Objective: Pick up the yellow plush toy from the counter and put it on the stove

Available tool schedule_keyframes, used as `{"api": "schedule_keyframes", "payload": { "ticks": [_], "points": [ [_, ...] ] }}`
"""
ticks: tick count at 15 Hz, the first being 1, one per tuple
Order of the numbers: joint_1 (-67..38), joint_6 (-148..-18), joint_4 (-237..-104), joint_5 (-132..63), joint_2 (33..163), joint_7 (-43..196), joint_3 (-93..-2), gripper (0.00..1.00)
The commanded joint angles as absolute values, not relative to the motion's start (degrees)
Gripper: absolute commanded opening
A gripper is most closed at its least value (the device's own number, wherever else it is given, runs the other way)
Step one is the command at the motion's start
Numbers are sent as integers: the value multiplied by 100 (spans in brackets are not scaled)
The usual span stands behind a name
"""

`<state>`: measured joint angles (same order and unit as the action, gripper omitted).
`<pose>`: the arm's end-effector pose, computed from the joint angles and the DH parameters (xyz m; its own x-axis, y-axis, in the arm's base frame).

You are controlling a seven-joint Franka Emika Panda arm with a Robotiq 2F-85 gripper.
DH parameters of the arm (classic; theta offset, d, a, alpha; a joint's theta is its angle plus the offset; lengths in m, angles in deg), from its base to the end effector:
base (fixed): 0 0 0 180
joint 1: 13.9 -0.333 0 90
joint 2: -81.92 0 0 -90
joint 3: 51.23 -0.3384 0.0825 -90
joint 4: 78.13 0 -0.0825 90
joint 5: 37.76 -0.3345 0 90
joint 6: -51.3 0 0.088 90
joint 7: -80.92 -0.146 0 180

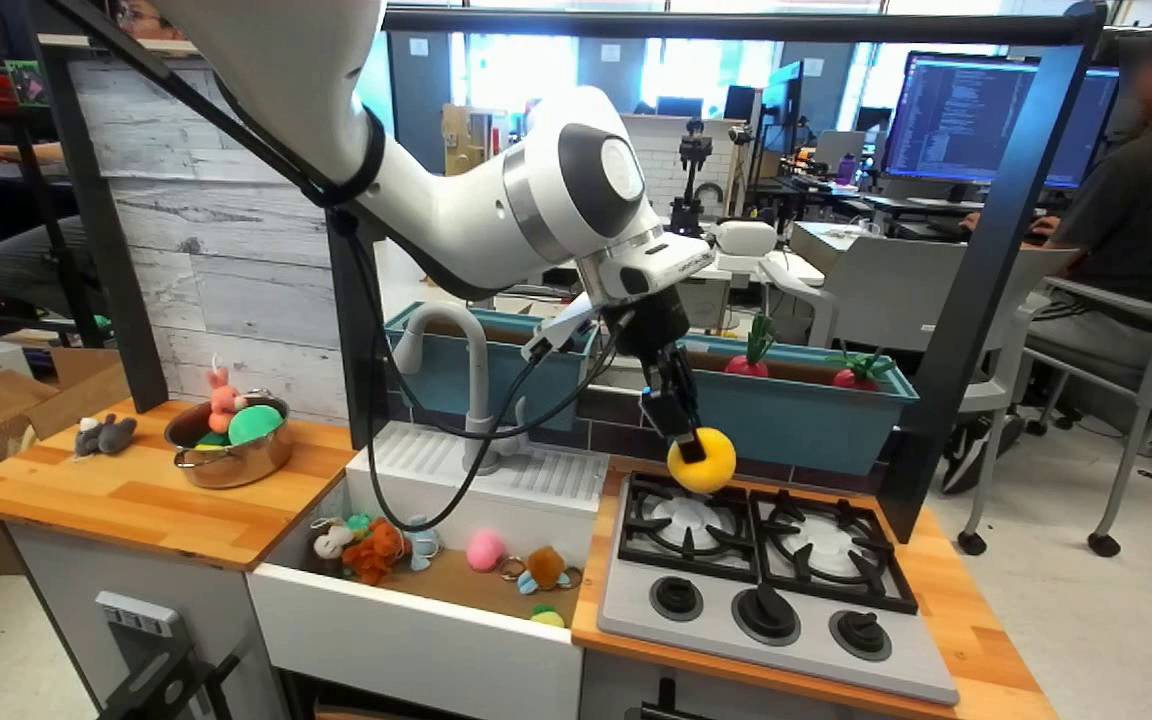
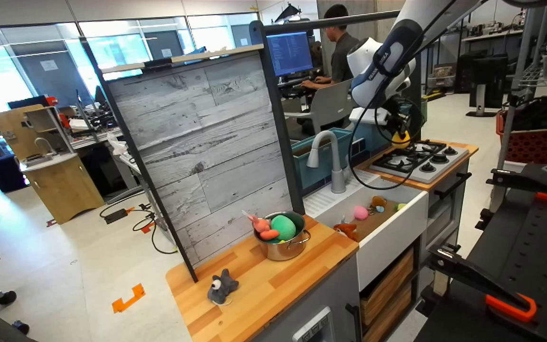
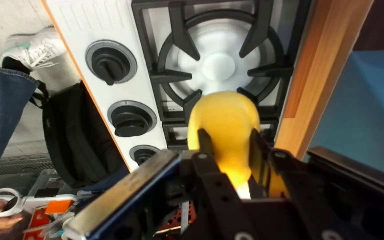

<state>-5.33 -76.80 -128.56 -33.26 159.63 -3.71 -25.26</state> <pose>0.7020 -0.3090 0.0832 -0.0807 -0.8730 0.4810 -0.9920 0.1176 0.0469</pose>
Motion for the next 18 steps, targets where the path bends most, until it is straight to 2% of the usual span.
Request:
{"api": "schedule_keyframes", "payload": {
  "ticks": [1,6,13,14,18],
  "points": [
    [-281,-7302,-12146,-3233,16296,-362,-2797,62],
    [-255,-7185,-11991,-3397,16378,-264,-2847,98],
    [-83,-7068,-12010,-3711,16206,396,-3344,100],
    [-259,-7305,-12261,-3531,16213,54,-3067,100],
    [-252,-7309,-12289,-3539,16212,87,-3091,100]
  ]
}}
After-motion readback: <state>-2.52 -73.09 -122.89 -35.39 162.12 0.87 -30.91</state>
